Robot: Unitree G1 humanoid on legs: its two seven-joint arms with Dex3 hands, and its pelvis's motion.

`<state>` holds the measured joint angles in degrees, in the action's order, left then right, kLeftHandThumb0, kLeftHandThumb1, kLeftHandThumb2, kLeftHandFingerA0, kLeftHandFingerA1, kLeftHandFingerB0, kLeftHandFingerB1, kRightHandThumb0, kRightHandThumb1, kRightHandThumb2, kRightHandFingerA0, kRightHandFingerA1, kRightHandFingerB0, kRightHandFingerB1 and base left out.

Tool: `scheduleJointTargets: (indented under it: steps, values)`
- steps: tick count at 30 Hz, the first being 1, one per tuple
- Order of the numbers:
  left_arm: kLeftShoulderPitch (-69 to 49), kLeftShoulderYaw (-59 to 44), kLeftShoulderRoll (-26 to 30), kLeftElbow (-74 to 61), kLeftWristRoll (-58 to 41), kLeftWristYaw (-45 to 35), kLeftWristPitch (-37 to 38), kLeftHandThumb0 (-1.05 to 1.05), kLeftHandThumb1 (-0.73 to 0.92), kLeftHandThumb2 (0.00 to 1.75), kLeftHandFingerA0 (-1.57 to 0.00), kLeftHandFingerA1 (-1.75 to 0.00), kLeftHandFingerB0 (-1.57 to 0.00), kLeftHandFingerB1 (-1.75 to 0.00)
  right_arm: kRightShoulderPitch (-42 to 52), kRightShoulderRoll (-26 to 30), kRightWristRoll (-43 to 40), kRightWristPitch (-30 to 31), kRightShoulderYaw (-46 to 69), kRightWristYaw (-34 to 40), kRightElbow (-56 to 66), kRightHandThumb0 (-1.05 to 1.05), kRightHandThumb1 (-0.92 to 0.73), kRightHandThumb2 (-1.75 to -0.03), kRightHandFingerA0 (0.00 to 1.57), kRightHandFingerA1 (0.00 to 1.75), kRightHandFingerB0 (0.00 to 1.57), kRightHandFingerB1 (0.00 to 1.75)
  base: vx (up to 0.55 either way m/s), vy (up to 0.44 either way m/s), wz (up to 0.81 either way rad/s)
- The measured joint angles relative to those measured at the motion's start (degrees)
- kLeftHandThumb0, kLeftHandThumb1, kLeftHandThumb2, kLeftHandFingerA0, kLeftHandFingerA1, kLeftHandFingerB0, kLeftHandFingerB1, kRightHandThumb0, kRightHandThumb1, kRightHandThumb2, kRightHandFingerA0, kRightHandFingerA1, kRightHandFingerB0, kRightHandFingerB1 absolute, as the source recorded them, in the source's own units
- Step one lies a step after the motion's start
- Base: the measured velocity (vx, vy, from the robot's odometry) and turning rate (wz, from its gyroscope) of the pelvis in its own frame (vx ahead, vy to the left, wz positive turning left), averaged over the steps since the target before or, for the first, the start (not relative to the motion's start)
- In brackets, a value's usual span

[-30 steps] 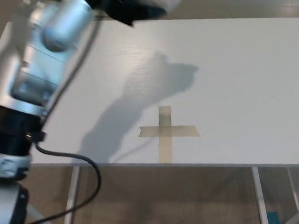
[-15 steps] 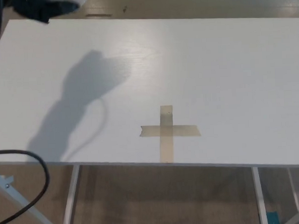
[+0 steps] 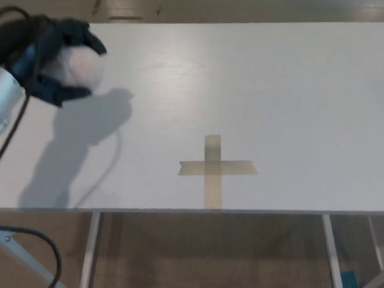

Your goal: Use the left hand to take the pink dumpling toy on a person's hand and put it on the desk.

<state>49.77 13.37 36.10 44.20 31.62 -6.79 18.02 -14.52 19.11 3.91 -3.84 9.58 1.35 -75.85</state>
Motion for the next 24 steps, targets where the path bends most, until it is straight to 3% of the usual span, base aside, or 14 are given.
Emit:
scheduleJointTargets:
  steps: [1,2,7,8,11,13,16,17,18,19,20,21,24]
  values:
    - [-0.28,0.60,-0.38,0.63,0.27,0.44,0.00,-0.26,0.74,0.64,-0.68,-1.53,-0.77,-0.51,0.00,0.00,-0.01,0.00,0.01,-0.01,0.00,-0.24,-0.74,-0.62,0.57,0.43,0.49,0.40,0.00,0.000,0.00]
    - [-0.77,1.62,-1.05,1.74,0.85,1.27,-0.03,-0.33,0.64,0.92,-0.86,-1.24,-0.70,-0.65,0.01,0.00,-0.02,0.00,0.03,-0.04,0.01,-0.24,-0.74,-0.62,0.57,0.43,0.49,0.40,0.00,0.000,0.00]
    - [-3.68,4.79,-3.46,4.48,2.47,4.36,-0.40,-0.34,0.66,0.92,-0.84,-1.24,-0.65,-0.61,0.01,0.00,-0.02,0.00,0.01,-0.06,0.01,-0.24,-0.74,-0.62,0.57,0.43,0.49,0.40,0.00,0.000,0.00]
    - [-3.89,5.11,-3.58,4.74,2.67,4.66,-0.47,-0.25,0.75,0.62,-0.70,-1.47,-0.64,-0.45,0.01,0.00,-0.01,0.00,-0.01,-0.07,0.02,-0.24,-0.74,-0.62,0.58,0.43,0.50,0.40,0.00,0.000,0.00]
    - [-4.55,6.23,-4.00,6.01,3.57,5.87,-0.93,-0.25,0.74,0.64,-0.70,-1.44,-0.62,-0.45,0.01,0.00,-0.01,0.00,-0.10,-0.06,0.02,-0.24,-0.74,-0.62,0.58,0.43,0.50,0.40,0.00,0.000,0.00]
    - [-4.58,6.99,-4.16,7.10,3.99,6.47,-1.21,-0.23,0.74,0.62,-0.75,-1.29,-0.63,-0.45,-0.01,0.00,0.01,0.00,-0.18,-0.06,0.02,-0.24,-0.74,-0.62,0.58,0.43,0.50,0.40,0.00,0.000,0.00]
    - [-4.53,8.19,-4.35,8.46,4.45,6.84,-1.59,-0.23,0.74,0.62,-0.76,-1.20,-0.62,-0.44,-0.04,0.00,0.03,0.00,-0.23,-0.06,0.03,-0.24,-0.74,-0.62,0.58,0.43,0.50,0.40,0.00,0.000,0.00]
    - [-4.41,8.42,-4.35,8.67,4.51,6.87,-1.69,-0.25,0.72,0.61,-0.82,-0.99,-0.61,-0.43,-0.05,0.00,0.04,0.00,-0.23,-0.06,0.03,-0.24,-0.74,-0.62,0.58,0.43,0.50,0.40,0.00,0.000,0.00]
    - [-4.30,8.60,-4.35,8.85,4.56,6.87,-1.81,-0.51,0.56,0.75,-0.34,-0.46,-0.18,-0.37,-0.04,0.00,0.03,0.00,-0.23,-0.06,0.03,-0.24,-0.74,-0.62,0.58,0.43,0.51,0.41,0.00,0.000,0.00]
    - [-4.24,8.67,-4.36,8.97,4.58,6.87,-1.89,-0.51,0.56,0.75,-0.34,-0.46,-0.18,-0.37,-0.05,0.00,0.04,0.00,-0.23,-0.06,0.03,-0.24,-0.74,-0.62,0.58,0.43,0.51,0.41,0.00,0.000,0.00]
    - [-4.02,9.00,-4.35,9.25,4.61,6.45,-2.57,-0.31,0.48,0.99,-0.02,-0.49,0.00,-0.47,-0.05,0.00,0.04,0.00,-0.24,-0.06,0.03,-0.24,-0.74,-0.62,0.58,0.43,0.52,0.41,0.00,0.000,0.00]
    - [-3.99,9.14,-4.35,9.17,4.63,5.86,-3.18,-0.76,0.50,0.80,0.00,-0.07,-0.01,-0.08,-0.04,0.00,0.03,0.00,-0.23,-0.06,0.02,-0.24,-0.74,-0.62,0.58,0.43,0.52,0.41,0.00,0.000,0.00]
    - [-3.98,9.50,-4.35,8.19,4.69,3.52,-5.41,-0.83,0.49,0.85,0.00,0.00,0.00,-0.04,-0.04,0.00,0.04,0.00,-0.25,-0.05,0.02,-0.24,-0.74,-0.62,0.58,0.43,0.52,0.41,0.00,0.000,0.00]
